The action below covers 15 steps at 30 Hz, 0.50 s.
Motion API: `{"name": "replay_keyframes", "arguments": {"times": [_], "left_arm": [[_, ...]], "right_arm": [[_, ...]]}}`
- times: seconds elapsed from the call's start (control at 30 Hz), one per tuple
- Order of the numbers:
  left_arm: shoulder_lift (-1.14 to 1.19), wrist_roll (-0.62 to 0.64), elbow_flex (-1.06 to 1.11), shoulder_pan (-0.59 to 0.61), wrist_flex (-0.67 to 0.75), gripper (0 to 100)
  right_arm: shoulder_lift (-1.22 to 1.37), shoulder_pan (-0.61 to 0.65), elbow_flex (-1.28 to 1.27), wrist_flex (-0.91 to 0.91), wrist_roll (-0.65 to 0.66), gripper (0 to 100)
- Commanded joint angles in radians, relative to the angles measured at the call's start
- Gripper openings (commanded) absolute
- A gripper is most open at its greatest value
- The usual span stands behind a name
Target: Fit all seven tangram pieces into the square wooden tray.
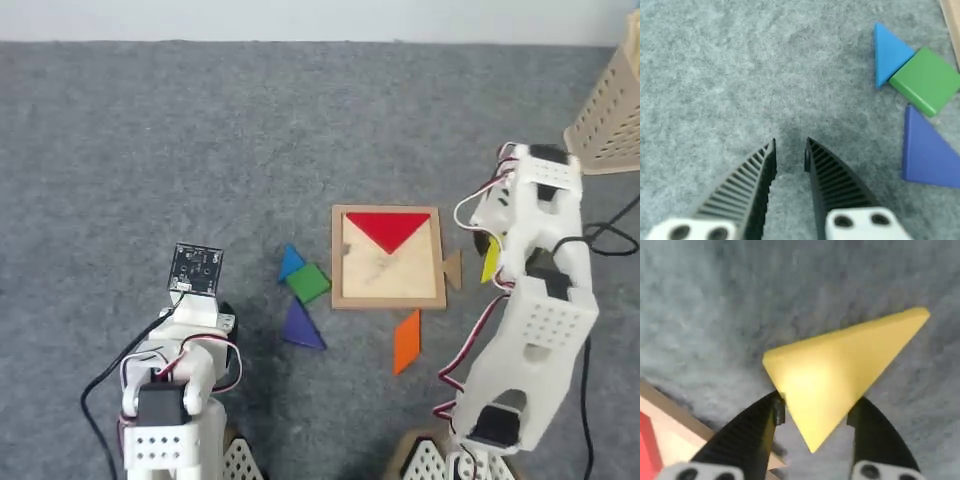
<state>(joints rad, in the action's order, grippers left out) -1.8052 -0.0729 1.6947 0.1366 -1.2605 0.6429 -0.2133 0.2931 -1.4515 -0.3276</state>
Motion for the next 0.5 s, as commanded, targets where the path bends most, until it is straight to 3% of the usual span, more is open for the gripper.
{"name": "replay_keyframes", "arguments": {"times": [0.0, 0.1, 0.23, 0.47], "left_arm": [[-0.017, -0.008, -0.008, 0.002, -0.003, 9], [-0.017, -0.008, -0.008, 0.002, -0.003, 9], [-0.017, -0.008, -0.008, 0.002, -0.003, 9], [-0.017, -0.008, -0.008, 0.002, -0.003, 9]], "right_arm": [[-0.025, -0.03, 0.143, -0.077, 0.215, 17.7], [-0.027, -0.03, 0.199, -0.134, 0.296, 17.7], [-0.025, -0.021, 0.27, -0.162, 0.296, 18.0], [-0.016, -0.001, 0.328, -0.094, 0.118, 20.9]]}}
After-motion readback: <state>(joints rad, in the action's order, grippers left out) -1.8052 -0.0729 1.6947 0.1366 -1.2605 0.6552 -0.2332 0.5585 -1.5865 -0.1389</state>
